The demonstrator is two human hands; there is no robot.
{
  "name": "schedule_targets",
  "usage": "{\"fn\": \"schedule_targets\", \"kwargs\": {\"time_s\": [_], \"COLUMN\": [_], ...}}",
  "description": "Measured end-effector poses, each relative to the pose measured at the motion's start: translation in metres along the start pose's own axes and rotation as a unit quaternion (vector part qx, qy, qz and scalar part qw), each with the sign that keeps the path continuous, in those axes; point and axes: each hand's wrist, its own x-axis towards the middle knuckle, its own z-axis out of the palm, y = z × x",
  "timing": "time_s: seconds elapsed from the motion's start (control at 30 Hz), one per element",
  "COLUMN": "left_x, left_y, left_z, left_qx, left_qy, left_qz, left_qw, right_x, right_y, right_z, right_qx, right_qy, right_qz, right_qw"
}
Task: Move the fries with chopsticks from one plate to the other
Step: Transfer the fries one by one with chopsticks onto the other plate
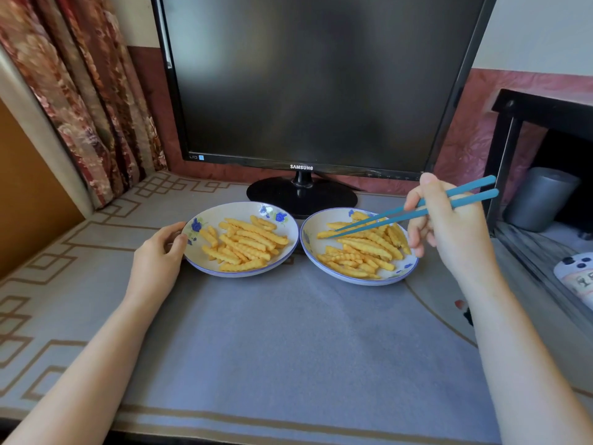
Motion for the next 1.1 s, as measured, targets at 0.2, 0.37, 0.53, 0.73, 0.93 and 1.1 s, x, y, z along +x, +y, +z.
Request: {"fn": "schedule_targets", "kwargs": {"time_s": [0.2,0.37,0.53,0.73,0.93,1.1], "left_x": [0.001,0.0,0.0,0.0,0.001,0.001], "left_y": [-0.001,0.001,0.001,0.001,-0.001,0.0], "left_z": [-0.001,0.0,0.0,0.0,0.0,0.0], "left_qx": [-0.002,0.001,-0.003,-0.002,-0.006,-0.005], "left_qy": [-0.001,0.001,-0.002,-0.001,-0.002,-0.002], "left_qz": [-0.003,0.003,0.002,0.001,-0.003,-0.004], "left_qw": [1.0,1.0,1.0,1.0,1.0,1.0], "right_x": [0.004,0.0,-0.007,-0.018,-0.027,-0.032], "right_y": [0.0,-0.002,-0.009,-0.009,0.0,0.01], "right_z": [-0.012,-0.006,0.005,0.032,0.071,0.084], "right_qx": [-0.016,0.011,0.059,0.108,0.105,0.069], "right_qy": [0.019,0.061,0.08,0.082,0.035,-0.037], "right_qz": [0.006,-0.004,-0.009,-0.001,-0.005,-0.012], "right_qw": [1.0,0.998,0.995,0.991,0.994,0.997]}}
